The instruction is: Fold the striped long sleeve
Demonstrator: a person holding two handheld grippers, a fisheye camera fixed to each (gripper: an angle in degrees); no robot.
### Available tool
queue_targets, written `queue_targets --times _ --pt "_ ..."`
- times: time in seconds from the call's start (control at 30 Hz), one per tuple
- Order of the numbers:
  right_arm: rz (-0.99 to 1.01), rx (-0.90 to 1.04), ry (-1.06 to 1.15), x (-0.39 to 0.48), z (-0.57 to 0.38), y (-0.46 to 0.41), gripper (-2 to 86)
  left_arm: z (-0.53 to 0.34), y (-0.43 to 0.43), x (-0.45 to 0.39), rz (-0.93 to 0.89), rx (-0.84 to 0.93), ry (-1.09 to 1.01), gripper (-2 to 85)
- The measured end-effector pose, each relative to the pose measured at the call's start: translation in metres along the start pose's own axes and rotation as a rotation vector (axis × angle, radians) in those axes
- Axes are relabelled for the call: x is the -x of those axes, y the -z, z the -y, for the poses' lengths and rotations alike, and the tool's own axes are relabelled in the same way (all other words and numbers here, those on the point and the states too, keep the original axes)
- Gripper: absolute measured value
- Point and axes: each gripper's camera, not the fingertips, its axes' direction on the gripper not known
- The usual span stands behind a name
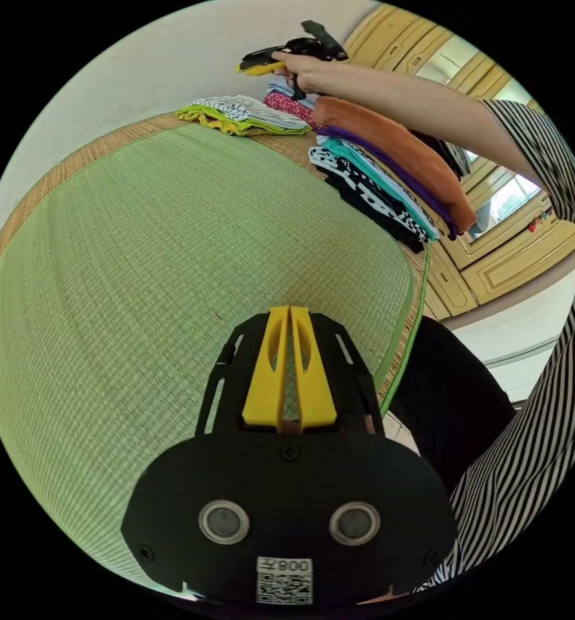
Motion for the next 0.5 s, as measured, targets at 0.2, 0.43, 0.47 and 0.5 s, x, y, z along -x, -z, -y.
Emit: queue_targets --times 0.2,0.43,0.47,0.5 --pt "-0.105 0.112 -0.001 -0.006 0.049 -0.087 7.8 -0.022 0.017 0.027 -0.06 -0.011 0.023 0.2" --pt "-0.171 0.162 -0.033 -0.009 0.068 -0.145 4.0 -0.047 0.037 0.043 -0.057 -0.017 0.019 0.3" --pt "-0.168 0.155 -0.036 -0.01 0.069 -0.147 3.3 -0.051 0.041 0.045 -0.051 -0.018 0.017 0.3" --pt "-0.158 0.15 -0.044 -0.012 0.07 -0.148 2.1 -0.056 0.045 0.047 -0.047 -0.018 0.016 0.3"
